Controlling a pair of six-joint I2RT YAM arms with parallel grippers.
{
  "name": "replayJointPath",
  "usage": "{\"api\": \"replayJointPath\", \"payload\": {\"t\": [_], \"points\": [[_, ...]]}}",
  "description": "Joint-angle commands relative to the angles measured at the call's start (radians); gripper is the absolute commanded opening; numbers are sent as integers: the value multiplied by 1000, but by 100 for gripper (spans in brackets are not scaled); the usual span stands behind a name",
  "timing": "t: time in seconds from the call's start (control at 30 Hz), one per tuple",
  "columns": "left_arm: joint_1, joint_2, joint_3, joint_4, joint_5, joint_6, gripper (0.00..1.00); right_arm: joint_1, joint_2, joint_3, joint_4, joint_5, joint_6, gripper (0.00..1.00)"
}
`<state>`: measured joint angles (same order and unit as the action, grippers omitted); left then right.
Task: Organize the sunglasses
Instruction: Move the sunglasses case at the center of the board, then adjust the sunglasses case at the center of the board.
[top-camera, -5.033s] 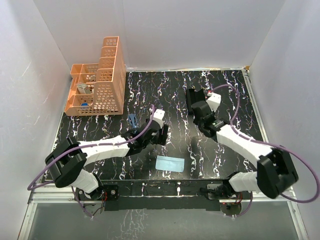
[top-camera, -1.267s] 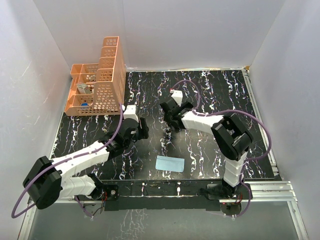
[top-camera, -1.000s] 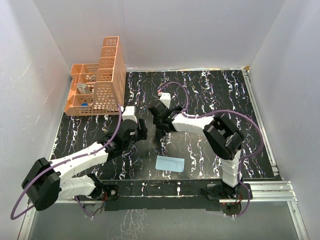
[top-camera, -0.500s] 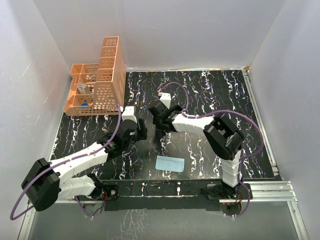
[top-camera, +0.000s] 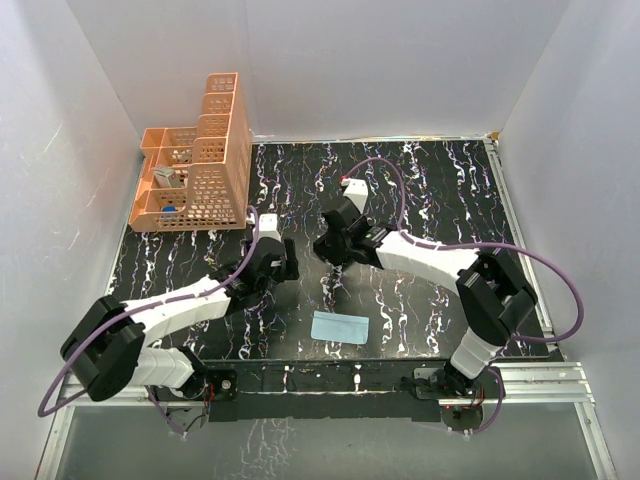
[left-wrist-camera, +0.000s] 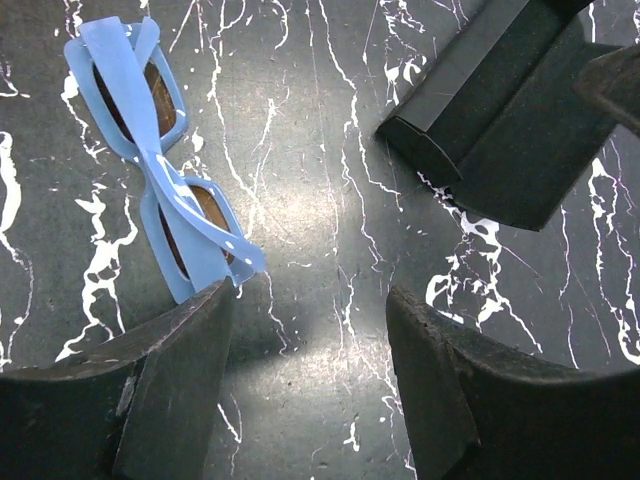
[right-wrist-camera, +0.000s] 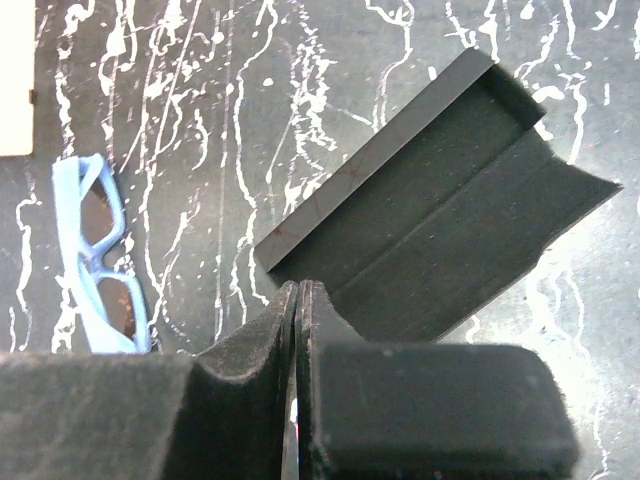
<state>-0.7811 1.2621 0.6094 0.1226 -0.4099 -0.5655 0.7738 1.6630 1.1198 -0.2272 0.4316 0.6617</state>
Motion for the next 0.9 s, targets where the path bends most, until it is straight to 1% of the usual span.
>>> {"api": "replayJointPath", "payload": {"t": [0.0, 0.03, 0.23, 0.37, 0.57, 0.87], "points": [[6, 55, 64, 64, -10, 9, 61, -73, 2, 0, 61, -7, -32, 0], [6, 71, 72, 76, -14, 12, 61, -100, 5, 2, 72, -35, -34, 0], [22, 179, 122, 138, -16, 33, 61, -218, 32, 38, 128, -84, -73, 0], [49, 256, 154, 157, 11, 26, 60, -266, 112, 109, 130, -109, -112, 0], [55, 333, 158, 195, 56, 11, 57, -296, 237, 239, 110, -139, -157, 0], [56, 426, 209, 208, 71, 22, 57, -305, 369, 363, 76, -168, -177, 0]]}}
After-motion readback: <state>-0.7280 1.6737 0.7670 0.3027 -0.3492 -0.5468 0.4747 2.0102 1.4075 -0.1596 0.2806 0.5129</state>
